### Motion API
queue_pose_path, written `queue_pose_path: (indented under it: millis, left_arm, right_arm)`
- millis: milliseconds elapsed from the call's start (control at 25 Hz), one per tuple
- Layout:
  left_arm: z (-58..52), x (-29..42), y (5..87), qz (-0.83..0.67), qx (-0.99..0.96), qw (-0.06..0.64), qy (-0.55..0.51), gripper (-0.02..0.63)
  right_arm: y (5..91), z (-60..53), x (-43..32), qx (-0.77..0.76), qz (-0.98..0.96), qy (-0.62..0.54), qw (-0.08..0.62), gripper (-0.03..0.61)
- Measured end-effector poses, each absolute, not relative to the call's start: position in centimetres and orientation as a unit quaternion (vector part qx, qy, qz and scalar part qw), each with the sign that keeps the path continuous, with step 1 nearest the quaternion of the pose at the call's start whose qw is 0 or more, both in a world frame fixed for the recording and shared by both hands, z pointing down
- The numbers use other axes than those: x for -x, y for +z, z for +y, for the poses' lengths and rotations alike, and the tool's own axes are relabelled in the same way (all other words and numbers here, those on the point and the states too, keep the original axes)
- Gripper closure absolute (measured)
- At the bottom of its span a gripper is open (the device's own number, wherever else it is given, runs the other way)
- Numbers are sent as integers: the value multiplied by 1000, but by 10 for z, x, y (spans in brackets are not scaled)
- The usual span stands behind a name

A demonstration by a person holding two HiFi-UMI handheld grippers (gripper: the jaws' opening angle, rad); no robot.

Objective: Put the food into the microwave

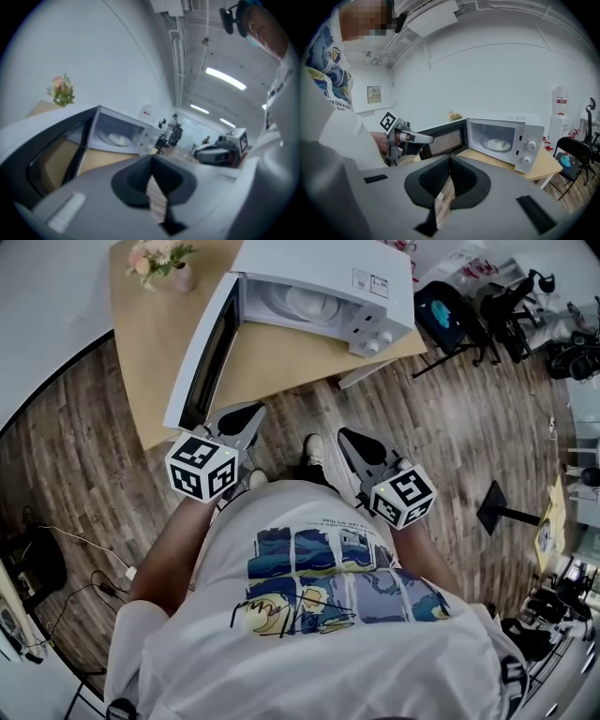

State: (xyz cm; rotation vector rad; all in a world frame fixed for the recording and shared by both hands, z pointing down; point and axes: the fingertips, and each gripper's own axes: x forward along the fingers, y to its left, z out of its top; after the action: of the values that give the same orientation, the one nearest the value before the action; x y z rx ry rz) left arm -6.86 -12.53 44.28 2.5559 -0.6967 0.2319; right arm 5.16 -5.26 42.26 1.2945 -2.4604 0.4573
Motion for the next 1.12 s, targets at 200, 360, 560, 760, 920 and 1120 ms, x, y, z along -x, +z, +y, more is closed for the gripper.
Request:
queue_pose_path:
  millis: [200, 360, 560, 760, 920, 1120]
  left_arm:
    - [-122, 73, 441, -257, -933, 238, 78, 606]
    - [-117, 77, 440, -256, -934, 235, 78, 606]
    - [-113, 79, 443, -258, -934, 235, 79, 606]
    - [-108, 77, 445, -257, -933, 238, 81, 606]
    - [-105, 74, 447, -255, -933, 239, 85, 606]
    - [-103, 69, 449, -254, -932, 244, 89, 606]
  right_arm:
    - [421, -54, -45, -447, -865, 153, 167, 571]
    - [419, -53, -40, -444, -867, 148, 170, 571]
    - [419, -49, -37, -442, -869, 142, 174, 572]
    - [419, -43, -39, -445, -867, 143, 174, 572]
    - [421, -40, -42, -447, -866, 144, 173, 572]
    - [422, -38, -46, -447, -866, 148, 171, 572]
